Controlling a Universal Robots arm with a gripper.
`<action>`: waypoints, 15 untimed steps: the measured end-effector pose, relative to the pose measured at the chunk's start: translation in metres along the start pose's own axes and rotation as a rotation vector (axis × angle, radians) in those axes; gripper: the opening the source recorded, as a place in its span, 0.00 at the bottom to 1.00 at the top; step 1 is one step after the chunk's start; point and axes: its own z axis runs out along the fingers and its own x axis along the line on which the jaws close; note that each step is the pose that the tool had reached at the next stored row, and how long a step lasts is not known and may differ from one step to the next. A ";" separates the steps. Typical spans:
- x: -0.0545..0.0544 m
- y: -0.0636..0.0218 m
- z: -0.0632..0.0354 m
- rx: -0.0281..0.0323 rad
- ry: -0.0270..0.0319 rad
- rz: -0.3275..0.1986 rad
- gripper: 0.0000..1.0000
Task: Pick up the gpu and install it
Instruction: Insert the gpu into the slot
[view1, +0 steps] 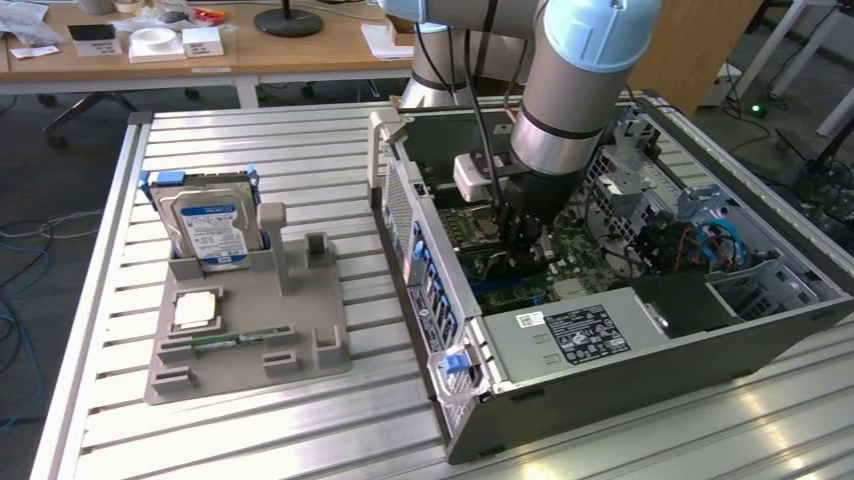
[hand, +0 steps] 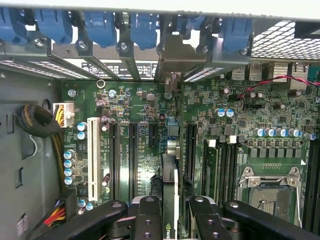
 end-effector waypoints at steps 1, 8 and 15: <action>0.000 0.0000 0.0003 0.0000 -0.0001 0.000 0.26; 0.000 0.0001 0.0016 -0.0001 0.0002 0.000 0.26; 0.000 0.0001 0.0017 0.0001 0.0001 0.000 0.26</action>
